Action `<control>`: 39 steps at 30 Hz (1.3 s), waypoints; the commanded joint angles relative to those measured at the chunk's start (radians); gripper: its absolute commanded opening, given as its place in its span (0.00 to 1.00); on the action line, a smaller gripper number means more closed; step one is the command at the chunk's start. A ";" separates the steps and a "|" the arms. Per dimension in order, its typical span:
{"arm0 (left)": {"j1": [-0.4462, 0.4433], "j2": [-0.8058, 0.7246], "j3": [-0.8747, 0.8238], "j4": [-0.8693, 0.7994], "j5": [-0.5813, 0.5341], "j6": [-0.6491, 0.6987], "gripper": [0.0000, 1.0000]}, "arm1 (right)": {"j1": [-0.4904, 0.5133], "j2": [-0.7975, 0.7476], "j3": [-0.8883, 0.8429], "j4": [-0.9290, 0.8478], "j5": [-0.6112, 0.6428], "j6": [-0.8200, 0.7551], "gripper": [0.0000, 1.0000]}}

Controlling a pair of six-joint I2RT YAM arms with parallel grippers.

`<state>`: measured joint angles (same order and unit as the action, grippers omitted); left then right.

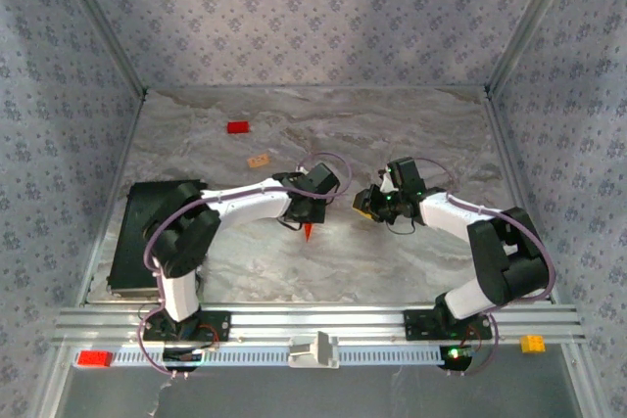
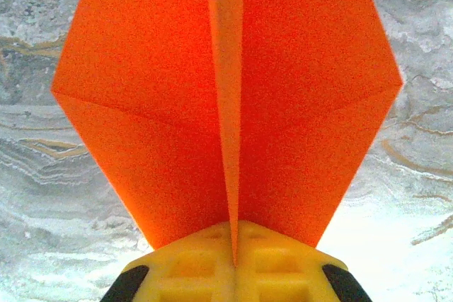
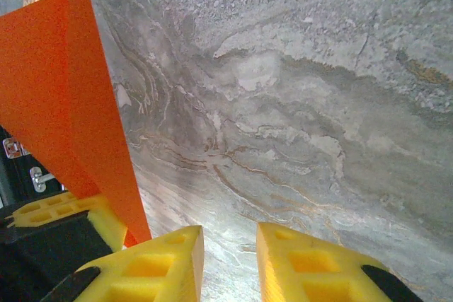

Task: Fold a paper plane with a square sheet of paper (pick it up from the middle)
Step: Move a paper plane to the center of the table.

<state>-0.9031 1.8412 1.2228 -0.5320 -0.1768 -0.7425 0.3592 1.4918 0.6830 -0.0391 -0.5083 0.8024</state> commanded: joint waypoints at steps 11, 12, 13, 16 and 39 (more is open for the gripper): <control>0.003 0.056 0.041 -0.059 -0.003 -0.020 0.08 | -0.003 -0.006 -0.012 -0.033 0.021 -0.013 0.27; 0.003 0.058 0.041 -0.059 -0.003 -0.021 0.08 | -0.002 -0.004 -0.011 -0.032 0.020 -0.013 0.27; 0.003 0.060 0.041 -0.060 -0.003 -0.020 0.09 | -0.003 -0.005 -0.011 -0.032 0.019 -0.013 0.27; 0.002 0.065 0.041 -0.061 0.000 -0.020 0.11 | -0.002 -0.003 -0.011 -0.032 0.020 -0.014 0.27; -0.004 0.129 0.050 -0.080 0.011 -0.045 0.18 | -0.003 0.000 -0.010 -0.031 0.016 -0.011 0.27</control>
<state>-0.9031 1.9285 1.2652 -0.5766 -0.1726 -0.7620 0.3592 1.4921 0.6830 -0.0429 -0.5007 0.8028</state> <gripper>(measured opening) 0.181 0.273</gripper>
